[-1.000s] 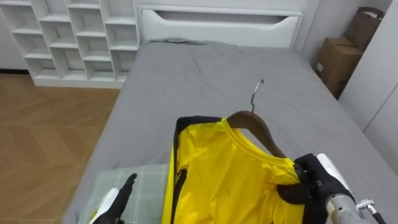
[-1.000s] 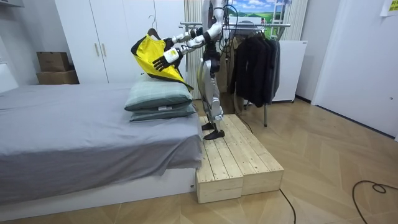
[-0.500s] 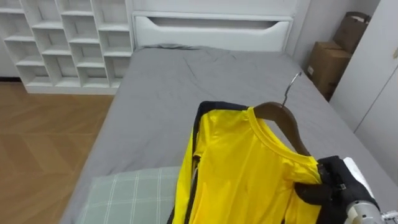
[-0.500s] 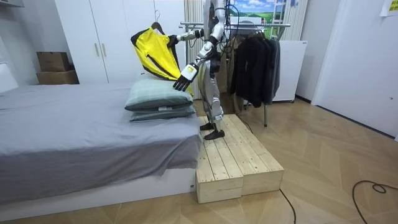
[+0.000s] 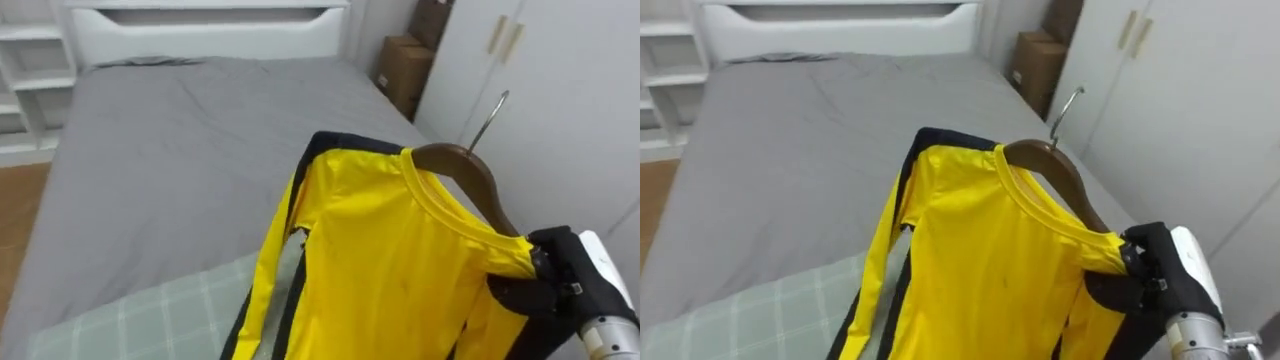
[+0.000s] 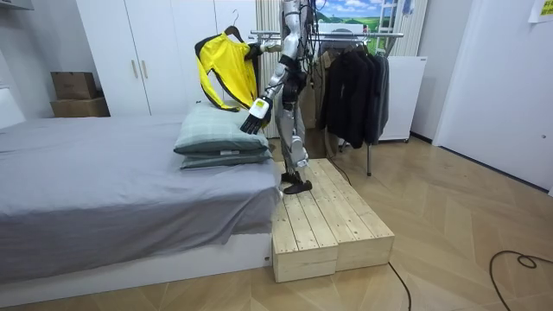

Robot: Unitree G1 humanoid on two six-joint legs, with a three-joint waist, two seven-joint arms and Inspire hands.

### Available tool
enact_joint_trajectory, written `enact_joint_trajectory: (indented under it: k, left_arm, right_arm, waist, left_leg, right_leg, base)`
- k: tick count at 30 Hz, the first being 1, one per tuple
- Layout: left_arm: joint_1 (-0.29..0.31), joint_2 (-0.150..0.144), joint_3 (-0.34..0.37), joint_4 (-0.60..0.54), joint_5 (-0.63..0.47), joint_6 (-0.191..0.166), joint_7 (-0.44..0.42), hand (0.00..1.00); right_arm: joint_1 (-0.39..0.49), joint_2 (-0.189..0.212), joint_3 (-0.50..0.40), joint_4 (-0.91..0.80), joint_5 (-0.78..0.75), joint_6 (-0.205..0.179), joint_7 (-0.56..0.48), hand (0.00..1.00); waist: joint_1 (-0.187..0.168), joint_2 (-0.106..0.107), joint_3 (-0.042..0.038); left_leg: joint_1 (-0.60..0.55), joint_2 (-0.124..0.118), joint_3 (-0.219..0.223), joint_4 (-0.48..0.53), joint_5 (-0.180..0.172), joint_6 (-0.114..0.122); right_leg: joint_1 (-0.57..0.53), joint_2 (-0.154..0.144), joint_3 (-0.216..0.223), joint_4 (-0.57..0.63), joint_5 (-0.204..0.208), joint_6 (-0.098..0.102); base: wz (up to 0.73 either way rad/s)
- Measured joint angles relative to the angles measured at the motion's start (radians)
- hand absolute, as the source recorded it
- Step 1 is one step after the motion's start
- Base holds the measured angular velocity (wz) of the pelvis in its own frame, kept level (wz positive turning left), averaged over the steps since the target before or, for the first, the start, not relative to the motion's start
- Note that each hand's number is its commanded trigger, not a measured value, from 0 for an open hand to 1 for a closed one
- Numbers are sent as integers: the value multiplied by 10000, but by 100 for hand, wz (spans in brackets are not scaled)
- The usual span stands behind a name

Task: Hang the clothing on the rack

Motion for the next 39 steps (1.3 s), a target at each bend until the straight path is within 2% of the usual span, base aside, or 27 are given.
enact_joint_trajectory:
  k: [1,3,6,9,11,12,13,14,16,19,21,22,23,24,25,26,27,28,29,30,31,32,33,35,37,38,39]
  left_arm:
    - [134,37,22,102,9,114,80,0]
    - [164,75,112,173,11,421,209,0]
    - [180,110,352,129,-5,767,435,0]
    - [277,239,461,120,-20,1086,761,0]
    - [392,539,502,121,-95,1325,887,0]
    - [430,603,504,121,-131,1409,924,0]
    - [485,658,522,120,-247,1554,1035,0]
    - [540,664,526,120,-299,1684,1120,0]
    - [561,522,526,120,-302,1916,1270,0]
    - [558,421,526,107,-301,2013,1554,0]
    - [625,345,525,106,-302,2186,1668,0]
    - [622,284,527,96,-308,2305,1690,0]
    - [621,203,549,28,-313,2327,1738,0]
    - [621,159,559,18,-313,2327,1778,0]
    - [620,60,624,8,-314,2327,1891,0]
    - [623,-40,656,5,-313,2328,1936,0]
    - [630,-121,655,1,-314,2328,1961,0]
    - [555,-382,638,-48,-315,2323,2066,0]
    - [545,-559,649,-108,-290,2313,2276,0]
    - [539,-571,683,-132,-268,2327,2326,0]
    - [551,-720,710,-140,-286,2342,2329,0]
    - [617,-723,714,-140,-316,2388,2294,0]
    - [613,-716,720,-147,-319,2409,2279,0]
    - [607,-811,710,-305,-307,2584,2306,0]
    - [604,-864,503,-324,-317,2830,2310,0]
    - [611,-856,482,-323,-326,2937,2308,0]
    - [611,-822,488,-323,-350,3017,2313,0]
  right_arm:
    - [5,22,105,42,1,22,-4,100]
    - [10,24,229,43,72,22,-3,100]
    - [12,-7,222,40,582,21,11,100]
    - [15,28,325,-37,783,7,129,100]
    - [16,50,461,-79,778,3,205,100]
    - [17,52,486,-79,764,2,210,100]
    - [15,44,495,-98,738,-4,221,100]
    - [15,8,491,-129,711,-5,182,100]
    - [39,14,569,-124,468,15,78,100]
    - [159,4,763,-294,413,70,87,100]
    - [182,-43,879,-415,358,103,87,100]
    - [205,-50,895,-526,383,109,86,100]
    - [229,-109,891,-680,459,109,86,100]
    - [229,-137,889,-753,465,109,87,100]
    - [228,-170,887,-869,466,108,87,100]
    - [229,-170,883,-873,401,107,81,100]
    - [231,-163,888,-870,313,107,67,100]
    - [132,-302,910,-1023,262,102,-34,100]
    - [57,-572,1025,-1344,245,35,-193,100]
    - [44,-607,1086,-1331,240,-4,-273,100]
    - [129,-582,1134,-1248,252,270,-218,100]
    - [244,-391,1195,-1255,273,517,-90,100]
    - [292,-362,1206,-1266,269,547,-51,100]
    - [310,-419,1192,-1467,276,694,5,100]
    - [317,-425,1208,-1624,385,700,3,100]
    - [307,-393,1257,-1736,422,698,28,100]
    - [308,-317,1288,-1778,422,698,58,100]
  waist:
    - [-12,-97,11]
    - [-75,-141,-4]
    - [-202,-231,19]
    - [-289,-403,0]
    - [-300,-605,4]
    - [-303,-625,-9]
    - [-297,-646,-19]
    - [-304,-550,16]
    - [-286,-434,30]
    - [-317,-453,39]
    - [-293,-525,77]
    - [-356,-525,78]
    - [-371,-485,57]
    - [-372,-486,59]
    - [-367,-479,52]
    - [-262,-470,29]
    - [-199,-362,-35]
    - [210,76,-48]
    - [249,-117,103]
    - [117,-164,105]
    - [193,-77,81]
    - [75,-51,74]
    - [-91,-40,66]
    - [-304,-89,40]
    - [-330,15,31]
    - [-321,139,69]
    - [-350,128,93]
  left_leg:
    - [139,-6,415,68,-142,-139]
    - [233,105,624,223,-131,-273]
    - [223,283,746,356,-5,-479]
    - [212,691,1012,1008,-13,-572]
    - [127,1154,1010,1976,-264,-813]
    - [41,1331,965,2354,-312,-819]
    - [-218,1715,748,3355,-313,-818]
    - [-530,2042,178,4324,-221,-735]
    - [-954,2192,-654,5176,13,-690]
    - [-1485,1777,-1981,4843,-66,-778]
    - [-1596,1378,-2740,4030,-54,-797]
    - [-1705,1030,-3338,3377,-49,-802]
    - [-1809,681,-3979,2678,-38,-808]
    - [-1880,502,-4262,2364,-21,-794]
    - [-1922,127,-4674,1797,43,-727]
    - [-1858,-289,-4871,1171,282,-405]
    - [-1822,-450,-4928,833,497,-218]
    - [-1858,-362,-5016,538,822,-279]
    - [-1918,-397,-5051,892,798,-775]
    - [-1928,-263,-5252,973,723,-912]
    - [-1671,-229,-5498,813,669,-997]
    - [-1499,-348,-5691,560,677,-972]
    - [-1487,-439,-5727,435,687,-956]
    - [-1328,-1095,-5687,-385,942,-566]
    - [-1228,-1243,-5665,-669,1343,-70]
    - [-1125,-1157,-5530,-737,1627,110]
    - [-1138,-1085,-5380,-747,1471,172]
  right_leg:
    - [-41,-501,-100,196,-141,109]
    - [-100,-393,-115,76,-156,-104]
    - [-56,-22,126,-297,1,-349]
    - [54,368,469,-680,-28,-411]
    - [63,644,786,-571,-222,-567]
    - [66,750,911,-568,-304,-564]
    - [84,867,1091,-573,-355,-692]
    - [152,995,1283,-562,-336,-786]
    - [276,1083,1698,-485,-321,-891]
    - [204,1102,2375,-435,-309,-1056]
    - [200,1216,3101,-438,-222,-1124]
    - [110,1419,3769,-448,-172,-1120]
    - [33,1694,4573,-481,-28,-1023]
    - [10,1830,4966,-534,47,-934]
    - [49,2071,5818,-779,265,-594]
    - [269,2321,6877,-1375,652,13]
    - [455,2451,7515,-1880,909,441]
    - [-66,2321,6765,-854,299,198]
    - [-1204,1146,5495,1369,-794,509]
    - [-1386,1453,5835,1758,-1079,-224]
    - [-1492,1714,6170,1812,-1040,-452]
    - [-1199,2112,6938,1083,-660,-343]
    - [-1031,2301,7344,669,-502,-320]
    - [-638,2708,9270,-638,549,-307]
    - [-449,3001,10363,-1358,1219,-216]
    - [-515,3305,10682,-1607,1482,-85]
    - [-574,3457,10744,-1712,1573,-5]
  base:
    - [-87]
    - [-58]
    - [-21]
    - [-36]
    - [-47]
    - [-50]
    - [-55]
    - [-56]
    - [-63]
    - [-66]
    - [-75]
    - [-66]
    - [-62]
    - [-64]
    - [-75]
    - [-80]
    - [-109]
    - [-112]
    - [-90]
    - [-52]
    - [-38]
    - [-37]
    - [-28]
    - [-32]
    - [-53]
    - [-57]
    - [-62]
